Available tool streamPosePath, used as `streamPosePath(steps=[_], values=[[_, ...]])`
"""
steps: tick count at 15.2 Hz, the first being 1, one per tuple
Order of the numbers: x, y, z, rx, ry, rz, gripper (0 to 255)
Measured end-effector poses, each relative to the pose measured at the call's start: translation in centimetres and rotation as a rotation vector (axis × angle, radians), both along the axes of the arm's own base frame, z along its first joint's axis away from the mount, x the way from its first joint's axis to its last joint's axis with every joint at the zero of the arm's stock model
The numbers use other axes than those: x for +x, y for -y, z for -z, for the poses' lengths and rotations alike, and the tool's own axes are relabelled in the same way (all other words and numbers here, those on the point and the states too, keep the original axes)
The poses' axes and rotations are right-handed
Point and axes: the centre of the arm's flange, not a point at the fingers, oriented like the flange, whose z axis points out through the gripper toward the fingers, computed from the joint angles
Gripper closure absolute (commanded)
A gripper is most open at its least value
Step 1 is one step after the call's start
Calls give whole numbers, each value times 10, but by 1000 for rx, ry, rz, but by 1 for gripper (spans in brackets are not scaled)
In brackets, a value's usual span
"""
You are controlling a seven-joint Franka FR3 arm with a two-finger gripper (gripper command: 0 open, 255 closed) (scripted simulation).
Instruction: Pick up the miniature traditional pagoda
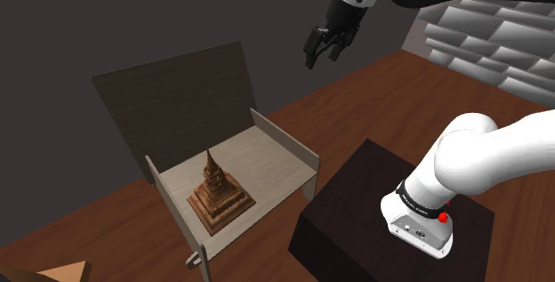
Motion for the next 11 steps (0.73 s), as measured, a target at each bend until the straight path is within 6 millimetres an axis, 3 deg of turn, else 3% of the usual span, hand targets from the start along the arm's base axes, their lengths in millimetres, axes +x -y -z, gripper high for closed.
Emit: streamPosePath(steps=[11], values=[[45, -117, 93, -74, -5, 26, 0]])
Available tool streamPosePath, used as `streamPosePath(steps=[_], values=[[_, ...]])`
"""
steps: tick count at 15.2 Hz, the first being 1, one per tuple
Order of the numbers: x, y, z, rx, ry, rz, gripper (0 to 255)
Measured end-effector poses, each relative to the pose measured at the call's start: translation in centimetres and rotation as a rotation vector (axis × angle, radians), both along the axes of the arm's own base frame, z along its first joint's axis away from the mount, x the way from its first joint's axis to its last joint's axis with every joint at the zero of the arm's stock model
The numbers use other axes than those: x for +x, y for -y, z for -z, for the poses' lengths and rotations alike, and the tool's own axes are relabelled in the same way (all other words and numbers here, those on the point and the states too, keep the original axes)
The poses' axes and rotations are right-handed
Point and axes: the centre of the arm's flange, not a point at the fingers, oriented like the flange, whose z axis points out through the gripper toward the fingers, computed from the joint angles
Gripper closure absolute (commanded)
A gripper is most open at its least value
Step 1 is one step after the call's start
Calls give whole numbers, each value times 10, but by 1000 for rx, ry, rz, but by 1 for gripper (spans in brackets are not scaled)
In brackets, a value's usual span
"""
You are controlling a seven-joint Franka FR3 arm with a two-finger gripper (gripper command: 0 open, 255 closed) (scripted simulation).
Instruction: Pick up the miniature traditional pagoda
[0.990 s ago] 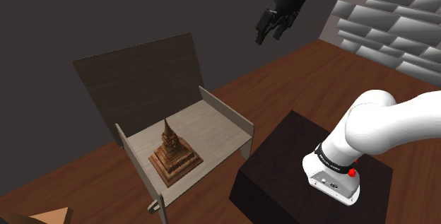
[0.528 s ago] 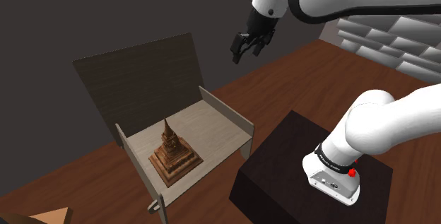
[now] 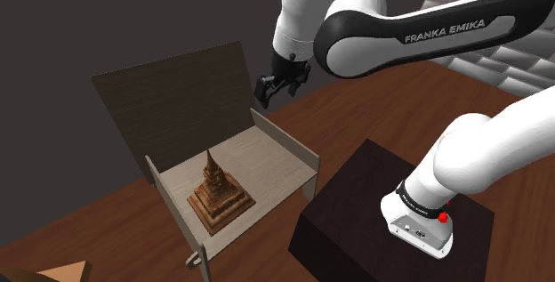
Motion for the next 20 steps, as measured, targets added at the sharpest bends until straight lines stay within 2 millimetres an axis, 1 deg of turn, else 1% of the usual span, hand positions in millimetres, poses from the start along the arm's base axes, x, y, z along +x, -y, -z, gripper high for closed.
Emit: streamPosePath(steps=[5, 6, 8, 11, 15, 20], values=[[23, -48, 43, -33, -3, 11, 0], [30, -59, 48, -40, -3, 14, 0], [37, -77, 69, -53, -5, 18, 0], [54, -106, 94, -71, -6, 26, 0], [69, -143, 135, -96, -8, 35, 0], [94, -187, 183, -127, -9, 47, 0]])
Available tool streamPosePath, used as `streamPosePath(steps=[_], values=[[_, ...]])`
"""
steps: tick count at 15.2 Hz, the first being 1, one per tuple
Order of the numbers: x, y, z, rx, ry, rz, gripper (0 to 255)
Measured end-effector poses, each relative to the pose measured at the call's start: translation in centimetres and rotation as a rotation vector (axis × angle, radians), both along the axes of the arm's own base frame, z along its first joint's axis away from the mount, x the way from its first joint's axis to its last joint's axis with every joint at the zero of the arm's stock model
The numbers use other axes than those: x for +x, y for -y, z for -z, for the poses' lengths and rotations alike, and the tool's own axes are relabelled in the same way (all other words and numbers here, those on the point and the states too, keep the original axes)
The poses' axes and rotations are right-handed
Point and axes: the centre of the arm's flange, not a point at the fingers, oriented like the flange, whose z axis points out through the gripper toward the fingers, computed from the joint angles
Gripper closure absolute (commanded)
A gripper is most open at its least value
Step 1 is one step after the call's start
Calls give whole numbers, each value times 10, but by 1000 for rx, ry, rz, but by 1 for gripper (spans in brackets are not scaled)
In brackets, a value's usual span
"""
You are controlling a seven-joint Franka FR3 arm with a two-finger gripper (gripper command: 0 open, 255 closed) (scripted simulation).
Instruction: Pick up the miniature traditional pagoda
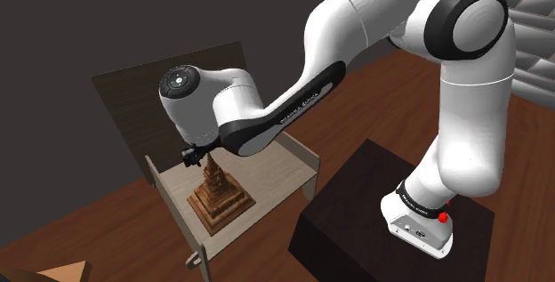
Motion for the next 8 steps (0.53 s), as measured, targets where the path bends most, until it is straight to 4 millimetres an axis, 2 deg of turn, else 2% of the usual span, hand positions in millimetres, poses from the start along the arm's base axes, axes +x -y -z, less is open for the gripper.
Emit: streamPosePath(steps=[2, 8], values=[[2, -6, 12, -6, 0, 2, 0], [3, -8, 45, -8, 1, 3, 0]])
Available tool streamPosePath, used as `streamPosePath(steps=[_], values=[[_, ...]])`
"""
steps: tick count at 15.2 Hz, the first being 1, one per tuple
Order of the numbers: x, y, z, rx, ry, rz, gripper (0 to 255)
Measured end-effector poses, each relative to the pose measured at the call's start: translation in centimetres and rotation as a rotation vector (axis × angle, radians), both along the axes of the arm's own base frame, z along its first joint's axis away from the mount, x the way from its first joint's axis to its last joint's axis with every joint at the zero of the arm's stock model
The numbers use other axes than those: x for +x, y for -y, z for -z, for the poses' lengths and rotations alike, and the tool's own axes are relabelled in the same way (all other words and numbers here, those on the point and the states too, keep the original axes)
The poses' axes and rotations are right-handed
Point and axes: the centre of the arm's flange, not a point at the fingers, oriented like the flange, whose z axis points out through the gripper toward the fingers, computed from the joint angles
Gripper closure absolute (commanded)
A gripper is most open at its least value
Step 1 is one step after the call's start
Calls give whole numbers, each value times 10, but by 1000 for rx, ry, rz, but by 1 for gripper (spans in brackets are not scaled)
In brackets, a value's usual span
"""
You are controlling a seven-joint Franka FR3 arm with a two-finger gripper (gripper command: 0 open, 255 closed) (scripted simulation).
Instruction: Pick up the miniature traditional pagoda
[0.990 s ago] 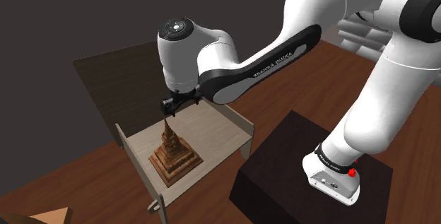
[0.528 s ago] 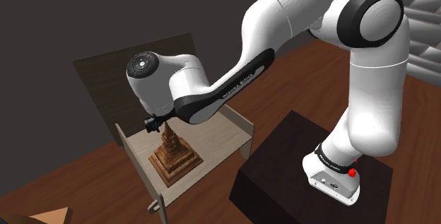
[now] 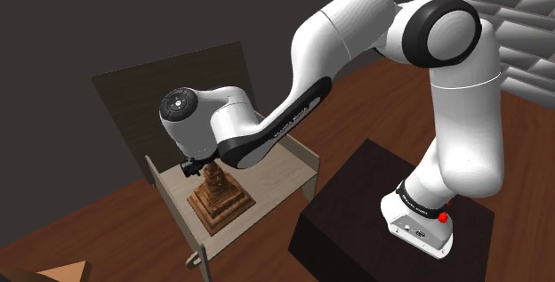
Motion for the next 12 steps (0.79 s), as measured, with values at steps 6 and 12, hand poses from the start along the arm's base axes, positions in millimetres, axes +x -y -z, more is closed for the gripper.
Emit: streamPosePath(steps=[6, 12], values=[[0, -1, 3, 0, 2, 0, 255], [-1, -1, 0, 2, 2, -1, 255]])
